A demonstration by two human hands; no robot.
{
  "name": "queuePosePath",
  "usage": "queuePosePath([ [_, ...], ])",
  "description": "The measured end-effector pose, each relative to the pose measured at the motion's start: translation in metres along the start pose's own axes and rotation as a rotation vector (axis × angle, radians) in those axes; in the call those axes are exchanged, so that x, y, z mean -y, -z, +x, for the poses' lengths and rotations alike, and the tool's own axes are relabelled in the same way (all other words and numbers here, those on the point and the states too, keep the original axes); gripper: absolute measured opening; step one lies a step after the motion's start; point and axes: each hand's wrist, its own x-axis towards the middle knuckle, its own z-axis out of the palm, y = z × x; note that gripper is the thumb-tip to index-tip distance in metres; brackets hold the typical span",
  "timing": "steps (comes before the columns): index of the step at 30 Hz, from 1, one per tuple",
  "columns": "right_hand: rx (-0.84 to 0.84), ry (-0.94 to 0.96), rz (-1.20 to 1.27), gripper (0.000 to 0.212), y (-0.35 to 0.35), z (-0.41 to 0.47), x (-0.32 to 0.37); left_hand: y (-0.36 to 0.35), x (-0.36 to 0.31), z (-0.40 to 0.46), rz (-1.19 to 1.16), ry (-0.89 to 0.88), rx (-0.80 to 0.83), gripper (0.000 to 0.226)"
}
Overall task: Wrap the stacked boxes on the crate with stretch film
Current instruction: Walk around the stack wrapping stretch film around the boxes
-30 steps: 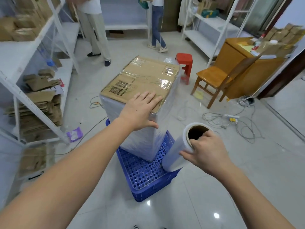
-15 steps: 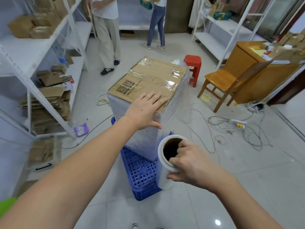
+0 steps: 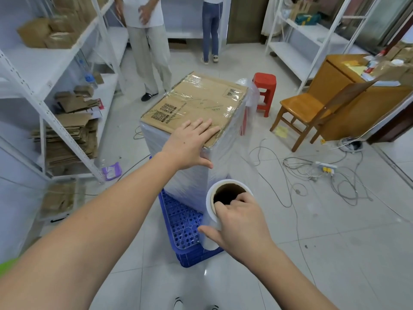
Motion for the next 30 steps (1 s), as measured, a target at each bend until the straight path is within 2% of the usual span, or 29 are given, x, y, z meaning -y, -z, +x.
queuePosePath([
  [6, -0.045, -0.077, 0.014, 0.064, 0.004, -0.004, 0.004, 0.0, -0.004, -0.004, 0.022, 0.0, -0.014, 0.12],
  [10, 0.102, -0.172, -0.013, 0.063, 0.012, -0.005, 0.011, -0.002, -0.001, -0.004, 0.006, -0.02, -0.025, 0.121],
  [14, 0.256, -0.295, -0.031, 0.039, 0.021, -0.003, 0.025, -0.005, 0.008, -0.001, -0.004, -0.07, -0.013, 0.123],
  [16, 0.325, -0.391, -0.031, 0.054, 0.022, 0.0, 0.036, -0.004, 0.019, 0.0, -0.015, -0.144, 0.015, 0.121],
  [17, 0.293, -0.437, -0.032, 0.059, 0.025, 0.004, 0.04, -0.003, 0.027, 0.001, -0.023, -0.193, 0.026, 0.119],
  [21, 0.252, -0.558, -0.006, 0.051, 0.028, 0.018, 0.061, -0.001, 0.066, 0.009, -0.031, -0.397, 0.048, 0.115],
  [25, 0.295, -0.734, -0.122, 0.07, 0.026, 0.043, 0.074, 0.004, 0.099, 0.023, -0.034, -0.564, 0.075, 0.117],
  [30, 0.231, -0.833, -0.078, 0.085, 0.027, 0.063, 0.094, 0.002, 0.122, 0.03, -0.075, -0.615, 0.07, 0.11],
])
